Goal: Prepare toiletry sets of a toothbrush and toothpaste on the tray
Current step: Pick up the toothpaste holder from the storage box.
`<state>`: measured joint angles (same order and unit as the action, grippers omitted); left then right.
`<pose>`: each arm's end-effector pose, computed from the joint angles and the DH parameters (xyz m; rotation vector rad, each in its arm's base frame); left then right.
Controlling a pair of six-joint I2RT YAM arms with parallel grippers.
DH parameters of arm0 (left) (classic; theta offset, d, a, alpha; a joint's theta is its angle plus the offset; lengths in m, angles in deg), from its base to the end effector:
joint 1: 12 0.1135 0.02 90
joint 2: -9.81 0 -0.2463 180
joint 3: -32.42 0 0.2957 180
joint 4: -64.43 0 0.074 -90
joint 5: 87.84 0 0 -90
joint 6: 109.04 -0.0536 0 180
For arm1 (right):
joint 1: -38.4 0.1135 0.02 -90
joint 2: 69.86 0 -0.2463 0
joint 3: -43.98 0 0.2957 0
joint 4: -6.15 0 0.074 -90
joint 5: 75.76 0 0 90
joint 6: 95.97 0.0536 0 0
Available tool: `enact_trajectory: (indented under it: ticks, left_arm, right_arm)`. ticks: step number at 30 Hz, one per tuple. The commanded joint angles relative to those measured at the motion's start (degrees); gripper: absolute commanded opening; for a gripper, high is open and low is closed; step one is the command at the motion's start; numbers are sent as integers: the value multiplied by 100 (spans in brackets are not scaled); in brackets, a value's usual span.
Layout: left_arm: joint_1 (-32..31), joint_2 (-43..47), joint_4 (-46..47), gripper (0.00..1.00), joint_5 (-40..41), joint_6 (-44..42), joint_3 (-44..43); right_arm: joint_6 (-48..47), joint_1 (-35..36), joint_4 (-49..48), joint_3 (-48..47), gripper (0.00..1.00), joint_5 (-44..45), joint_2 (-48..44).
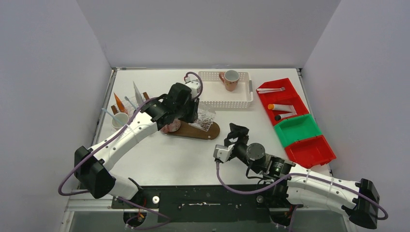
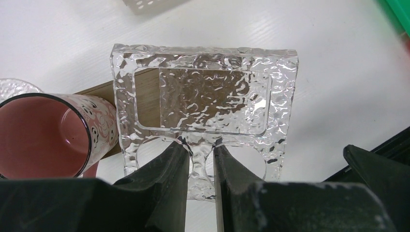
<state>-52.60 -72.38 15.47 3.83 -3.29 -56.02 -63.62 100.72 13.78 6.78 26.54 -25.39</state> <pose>0.2851 -0.2423 0.3032 0.4934 2.3094 -0.4578 0.1307 0.2247 0.2161 -1.5011 1.0414 -0.1390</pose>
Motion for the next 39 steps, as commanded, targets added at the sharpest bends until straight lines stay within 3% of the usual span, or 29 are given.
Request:
enact_trajectory:
  ticks: [1,8,12,20,25,39]
  left_arm:
    - [-152,-43,308,0,573,471,-88]
    - [-366,-354,152,0,1296,753,-88]
    - [-462,-496,175,0,1634,866,-56]
    - [-561,-898,321,0,2117,1227,127]
    - [-568,-1211,198,0,2501,1345,140]
    - [-413,-1574,-111,0,2616,1631,52]
  right_arm:
    - [1732,31,-32,-535,75,1029,62]
    - [3454,16,-73,-598,83,2099,-11]
    - [3953,-34,-119,-588,89,2804,-117]
    - [4551,-97,-256,-579,90,4118,57]
    - [4701,-106,-598,-397,90,4326,-39]
    - [4719,-121,-549,-441,90,4385,-2]
